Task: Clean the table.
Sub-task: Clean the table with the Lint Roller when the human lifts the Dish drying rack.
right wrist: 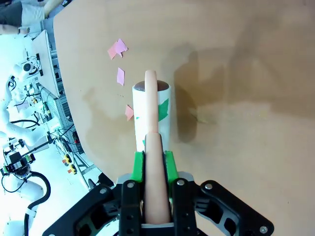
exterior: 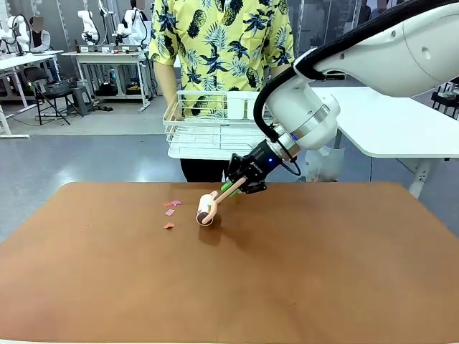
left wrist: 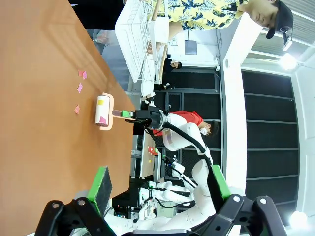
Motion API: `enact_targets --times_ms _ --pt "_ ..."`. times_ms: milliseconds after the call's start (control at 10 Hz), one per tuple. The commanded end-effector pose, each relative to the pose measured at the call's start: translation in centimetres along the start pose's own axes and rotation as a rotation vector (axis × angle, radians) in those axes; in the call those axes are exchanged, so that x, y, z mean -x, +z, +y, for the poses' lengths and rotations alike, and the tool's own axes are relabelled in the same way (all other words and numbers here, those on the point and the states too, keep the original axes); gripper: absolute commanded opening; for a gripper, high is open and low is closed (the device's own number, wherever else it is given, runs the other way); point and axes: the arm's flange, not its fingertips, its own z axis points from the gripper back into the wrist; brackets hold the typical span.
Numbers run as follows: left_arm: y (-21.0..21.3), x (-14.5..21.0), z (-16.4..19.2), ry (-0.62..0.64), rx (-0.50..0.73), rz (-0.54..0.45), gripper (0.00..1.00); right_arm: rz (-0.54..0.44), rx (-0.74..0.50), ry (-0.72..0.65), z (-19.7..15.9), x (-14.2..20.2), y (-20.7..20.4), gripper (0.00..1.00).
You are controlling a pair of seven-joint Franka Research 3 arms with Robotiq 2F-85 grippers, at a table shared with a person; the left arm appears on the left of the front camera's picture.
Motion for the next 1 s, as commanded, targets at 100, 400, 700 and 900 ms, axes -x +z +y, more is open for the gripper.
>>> enact_targets --times_ms 100,400,700,900 --pt "0.4 0.2 -0.1 -0.022 0.006 0.012 1.00 -0.037 -0.036 0.001 -0.6 -0.2 -1.2 0.21" --pt "0.4 0.2 -0.1 -0.022 0.006 0.012 1.00 -0.030 -0.007 0.012 -2.3 0.0 -3.5 0.21" --pt "0.4 0.2 -0.1 -0.022 0.006 0.012 1.00 -0.021 0.024 -0.022 -2.8 -0.2 -5.5 0.21" --pt "0.4 0.2 -0.1 -0.022 0.006 0.012 1.00 0.021 0.016 -0.040 -1.8 -0.7 -7.6 0.21"
